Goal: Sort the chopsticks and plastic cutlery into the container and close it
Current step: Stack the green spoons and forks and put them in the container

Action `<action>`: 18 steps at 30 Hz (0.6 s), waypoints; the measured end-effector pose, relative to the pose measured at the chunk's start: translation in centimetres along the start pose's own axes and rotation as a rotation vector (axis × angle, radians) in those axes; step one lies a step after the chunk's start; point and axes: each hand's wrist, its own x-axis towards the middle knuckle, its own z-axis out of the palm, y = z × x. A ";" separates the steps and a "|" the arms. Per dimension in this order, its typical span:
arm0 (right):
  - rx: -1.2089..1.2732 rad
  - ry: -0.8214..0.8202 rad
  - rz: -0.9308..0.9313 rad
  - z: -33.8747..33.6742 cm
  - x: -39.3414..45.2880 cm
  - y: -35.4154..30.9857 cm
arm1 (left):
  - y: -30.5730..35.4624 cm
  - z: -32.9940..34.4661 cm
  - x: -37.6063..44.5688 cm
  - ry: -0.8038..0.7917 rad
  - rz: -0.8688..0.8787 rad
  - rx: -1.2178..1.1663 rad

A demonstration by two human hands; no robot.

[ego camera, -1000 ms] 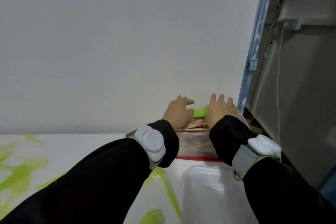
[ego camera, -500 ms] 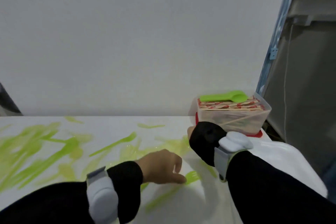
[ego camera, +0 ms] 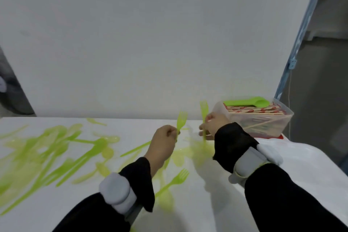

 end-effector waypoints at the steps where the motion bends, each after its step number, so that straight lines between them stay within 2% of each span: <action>1: 0.063 -0.012 -0.008 1.1 -0.2 0.8 | 0.4 -0.4 -0.4 0.004 -0.017 -0.060; 5: 0.264 -0.094 -0.027 4.2 -2.0 3.5 | 1.3 0.4 -2.0 0.015 0.005 -0.165; 12: 0.479 -0.107 -0.028 5.6 -4.5 6.0 | 0.0 0.5 -3.8 0.094 0.108 0.057; 18: 0.475 -0.059 -0.012 6.0 -5.1 6.7 | 0.2 -0.3 -3.6 0.013 0.144 0.292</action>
